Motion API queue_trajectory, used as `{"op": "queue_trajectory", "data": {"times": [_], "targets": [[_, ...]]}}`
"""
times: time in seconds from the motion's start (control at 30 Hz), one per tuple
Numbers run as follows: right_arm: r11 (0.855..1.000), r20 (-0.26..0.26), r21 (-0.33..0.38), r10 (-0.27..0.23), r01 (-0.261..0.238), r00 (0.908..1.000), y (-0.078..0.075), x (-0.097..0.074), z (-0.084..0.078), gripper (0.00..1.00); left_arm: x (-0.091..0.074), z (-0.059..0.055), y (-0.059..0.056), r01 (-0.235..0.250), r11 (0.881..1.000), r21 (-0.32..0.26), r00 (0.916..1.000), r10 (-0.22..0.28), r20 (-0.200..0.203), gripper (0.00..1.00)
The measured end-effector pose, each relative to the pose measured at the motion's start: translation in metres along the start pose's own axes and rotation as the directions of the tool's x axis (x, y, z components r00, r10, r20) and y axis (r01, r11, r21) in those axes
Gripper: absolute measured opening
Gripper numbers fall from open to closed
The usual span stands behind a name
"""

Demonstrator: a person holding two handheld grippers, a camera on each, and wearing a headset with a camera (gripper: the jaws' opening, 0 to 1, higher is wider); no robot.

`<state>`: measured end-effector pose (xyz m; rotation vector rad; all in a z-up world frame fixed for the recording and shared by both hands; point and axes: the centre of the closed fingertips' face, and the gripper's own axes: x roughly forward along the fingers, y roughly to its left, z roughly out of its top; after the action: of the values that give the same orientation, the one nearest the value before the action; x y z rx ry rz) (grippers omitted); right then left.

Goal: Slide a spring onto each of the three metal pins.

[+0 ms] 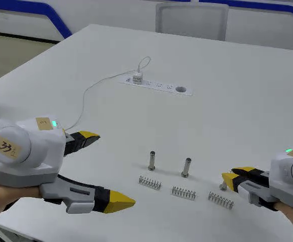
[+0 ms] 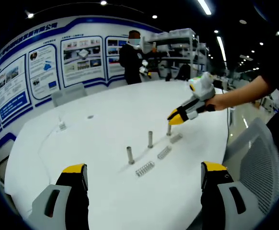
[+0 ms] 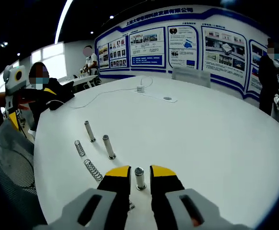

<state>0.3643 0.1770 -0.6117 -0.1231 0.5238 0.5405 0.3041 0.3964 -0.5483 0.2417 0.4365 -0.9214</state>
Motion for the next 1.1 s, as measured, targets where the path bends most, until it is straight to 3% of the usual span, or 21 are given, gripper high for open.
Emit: {"op": "queue_trajectory", "data": {"times": [0.1,0.23,0.37,0.47,0.57,0.73,0.87,1.0,1.1], "targets": [[1.000,0.018,0.014,0.000,-0.001,0.9998,-0.002,-0.008,0.001,0.17,0.001,0.001,0.001,0.002,1.000,0.000,1.0000,-0.002,0.000,1.00],[1.000,0.017,0.030,0.007,-0.008,0.9998,-0.004,-0.014,-0.010,0.17,0.004,0.002,0.002,0.006,1.000,0.003,1.0000,-0.006,0.001,1.00],[0.995,-0.028,0.032,0.095,-0.095,0.9950,0.008,-0.016,-0.032,0.18,0.007,0.002,0.001,0.015,1.000,0.005,0.9999,-0.015,-0.001,1.00],[0.984,-0.068,-0.029,0.173,-0.176,0.9825,0.021,-0.016,-0.043,0.20,0.011,0.001,0.001,0.020,1.000,0.000,0.9998,-0.020,-0.001,1.00],[0.970,-0.104,-0.088,0.219,-0.228,0.9702,0.030,-0.012,-0.050,0.21,0.013,0.001,0.001,0.025,1.000,-0.001,0.9997,-0.025,-0.003,1.00],[0.953,-0.164,-0.166,0.227,-0.254,0.9600,0.028,0.000,-0.062,0.21,0.014,0.003,-0.001,0.028,1.000,-0.002,0.9996,-0.028,-0.003,1.00],[0.952,-0.174,-0.163,0.230,-0.259,0.9574,0.024,0.004,-0.066,0.17,0.012,0.008,0.000,0.024,1.000,-0.005,0.9997,-0.024,0.008,1.00],[0.938,-0.179,-0.169,0.274,-0.304,0.9450,0.030,0.003,-0.068,0.14,0.009,0.010,0.004,0.014,1.000,-0.010,0.9998,-0.014,0.015,1.00],[0.932,-0.181,-0.181,0.281,-0.313,0.9424,0.031,0.003,-0.068,0.13,0.009,0.008,0.005,0.009,1.000,-0.010,0.9999,-0.009,0.012,1.00]]}}
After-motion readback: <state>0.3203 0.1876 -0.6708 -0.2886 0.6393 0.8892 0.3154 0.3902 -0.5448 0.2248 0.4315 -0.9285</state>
